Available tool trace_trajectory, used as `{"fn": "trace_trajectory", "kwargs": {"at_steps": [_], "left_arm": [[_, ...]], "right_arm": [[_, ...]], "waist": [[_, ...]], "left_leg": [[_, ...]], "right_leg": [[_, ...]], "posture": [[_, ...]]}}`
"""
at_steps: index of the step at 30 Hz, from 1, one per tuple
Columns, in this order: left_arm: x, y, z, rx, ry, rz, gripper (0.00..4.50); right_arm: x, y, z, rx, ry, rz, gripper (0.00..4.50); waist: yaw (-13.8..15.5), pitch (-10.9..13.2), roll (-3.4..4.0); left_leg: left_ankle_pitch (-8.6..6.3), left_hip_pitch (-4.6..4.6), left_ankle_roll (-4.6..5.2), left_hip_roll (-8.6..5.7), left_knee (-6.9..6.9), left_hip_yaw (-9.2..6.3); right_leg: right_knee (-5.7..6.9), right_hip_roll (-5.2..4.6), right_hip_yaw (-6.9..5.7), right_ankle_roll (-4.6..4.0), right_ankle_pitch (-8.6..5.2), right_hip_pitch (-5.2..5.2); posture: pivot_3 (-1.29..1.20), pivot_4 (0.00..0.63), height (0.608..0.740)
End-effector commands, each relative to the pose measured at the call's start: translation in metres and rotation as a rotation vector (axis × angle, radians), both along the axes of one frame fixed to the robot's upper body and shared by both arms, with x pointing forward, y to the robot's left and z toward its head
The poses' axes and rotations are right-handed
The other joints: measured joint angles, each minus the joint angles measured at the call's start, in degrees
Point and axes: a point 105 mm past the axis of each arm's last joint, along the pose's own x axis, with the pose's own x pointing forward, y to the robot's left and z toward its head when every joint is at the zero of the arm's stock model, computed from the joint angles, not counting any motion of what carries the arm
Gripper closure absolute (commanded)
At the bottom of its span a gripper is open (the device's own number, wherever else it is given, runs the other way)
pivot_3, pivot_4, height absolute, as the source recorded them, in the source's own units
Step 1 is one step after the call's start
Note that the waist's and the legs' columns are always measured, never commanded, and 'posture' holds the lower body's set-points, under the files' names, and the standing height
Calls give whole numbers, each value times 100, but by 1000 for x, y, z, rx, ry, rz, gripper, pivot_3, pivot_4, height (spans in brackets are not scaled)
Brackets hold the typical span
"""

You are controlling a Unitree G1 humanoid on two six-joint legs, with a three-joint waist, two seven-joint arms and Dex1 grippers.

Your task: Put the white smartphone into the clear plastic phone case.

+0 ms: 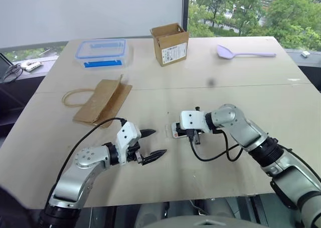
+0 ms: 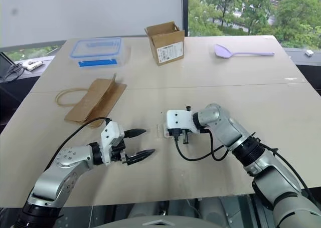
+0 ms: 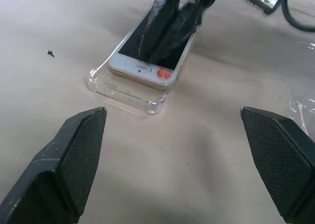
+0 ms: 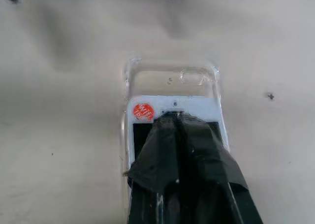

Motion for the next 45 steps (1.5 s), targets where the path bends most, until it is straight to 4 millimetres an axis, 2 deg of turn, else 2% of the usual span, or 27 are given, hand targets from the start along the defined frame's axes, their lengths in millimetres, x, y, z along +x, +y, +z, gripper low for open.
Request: {"fn": "trace_trajectory", "kwargs": {"at_steps": [1, 6, 9, 11, 13, 14, 17, 19, 22, 23, 26, 30, 31, 37, 45], "left_arm": [[0, -2, 10, -14, -45, -6, 0], [0, -1, 9, -6, -42, -6, 0], [1, 0, 10, -3, -40, -5, 0], [7, 3, 10, -8, -29, 24, 0], [11, 6, 10, -1, -23, 33, 0], [13, 7, 8, 8, -22, 32, 0], [19, 5, 5, 35, -31, 27, 0], [20, 4, 4, 42, -27, 14, 0], [23, 2, -3, 64, -5, -18, 880], [25, 1, -4, 67, -6, -16, 1070], [34, 0, -6, 72, -15, -10, 2235], [41, -3, -8, 83, -20, -25, 4162], [42, -3, -9, 88, -23, -27, 4428], [44, -10, -11, 105, -41, -69, 4428], [38, -17, -12, 98, -42, -93, 4428]], "right_arm": [[-19, -32, -81, -240, 167, -63, 4415], [-16, -34, -89, -223, 158, -105, 4415], [-21, -21, -76, -71, 243, -138, 4415], [-14, -10, -43, 109, 249, -180, 4415], [-5, -8, -9, 251, 222, -234, 4415], [-2, -10, 7, 298, 199, -253, 4415], [0, -21, 43, 369, 136, -301, 4415], [1, -28, 56, 384, 106, -335, 4415], [5, -57, 72, 358, 11, -439, 4500], [6, -68, 74, 334, -20, -478, 4500], [8, -96, 69, 276, -63, -583, 4500], [3, -112, 56, 235, -47, -643, 4500], [2, -114, 52, 227, -40, -652, 4500], [-4, -111, 37, 168, -32, -633, 4500], [-17, -77, 31, 138, -17, -500, 4500]], "waist": [[-3, -25, 1], [-10, -80, 19], [-8, -96, 15], [-7, -92, 19], [16, -67, 4], [12, -42, 29], [24, -7, 49], [28, -4, 50], [28, 4, 51], [30, 11, 51], [75, 22, 48], [107, 34, 41], [108, 37, 39], [147, 49, 26], [152, 52, 21]], "left_leg": [[0, 2, 0, 0, -2, 0], [0, 14, 0, 3, -8, 3], [0, 15, -1, 6, -9, 2], [-1, 13, -2, 9, -9, 2], [-1, 5, -2, 9, -9, 1], [-1, -9, -2, 9, -9, -2], [0, -85, 1, -1, -7, 5], [2, -146, -1, -4, -4, 3], [2, -196, -2, -6, -4, -2], [1, -197, -2, -7, -8, -2], [1, -199, -1, -10, -12, -3], [0, -192, 1, -12, -7, -2], [0, -192, 2, -13, -5, -1], [1, -188, 3, -11, 17, -1], [1, -188, 3, -12, 20, 0]], "right_leg": [[0, 0, 1, 0, 0, 1], [1, 0, 7, 1, -1, 4], [2, 0, 7, 14, -10, 4], [-1, -3, 6, 10, -8, 4], [-4, -7, 3, -1, -1, 1], [-7, -12, -3, -2, -1, -12], [-4, -33, -12, -4, 4, -79], [3, -33, -18, 13, 17, -136], [-2, -33, -32, 17, 19, -178], [-10, -32, -34, 17, 18, -177], [-20, -32, -39, 18, 17, -175], [-20, -25, -41, 19, 16, -165], [-19, -22, -40, 19, 16, -165], [-6, 22, -41, 23, 16, -158], [-6, 23, -44, 26, 16, -156]], "posture": [[0, 150, 740], [0, 150, 740], [0, 150, 740], [0, 150, 740], [0, 150, 740], [0, 150, 740], [0, 150, 740], [0, 150, 740], [0, 150, 740], [0, 150, 740], [0, 150, 740], [0, 150, 740], [0, 150, 740], [0, 150, 740], [0, 150, 740]]}}
